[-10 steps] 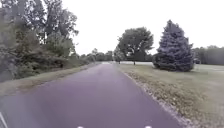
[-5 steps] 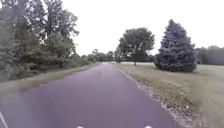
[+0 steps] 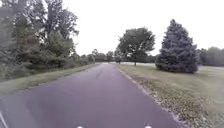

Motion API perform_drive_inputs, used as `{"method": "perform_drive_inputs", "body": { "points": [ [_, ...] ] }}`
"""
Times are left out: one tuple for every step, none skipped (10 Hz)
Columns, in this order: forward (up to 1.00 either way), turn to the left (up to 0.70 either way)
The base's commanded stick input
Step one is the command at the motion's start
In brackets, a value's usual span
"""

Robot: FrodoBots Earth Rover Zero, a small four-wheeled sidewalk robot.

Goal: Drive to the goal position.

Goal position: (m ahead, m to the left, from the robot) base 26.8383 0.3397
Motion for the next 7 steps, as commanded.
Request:
{"method": "perform_drive_inputs", "body": {
  "points": [
    [0.7,0.0],
    [0.7,0.0],
    [0.7,0.0],
    [0.7,0.0],
    [0.7,0.0],
    [0.7,0.0],
    [0.7,0.0]
  ]
}}
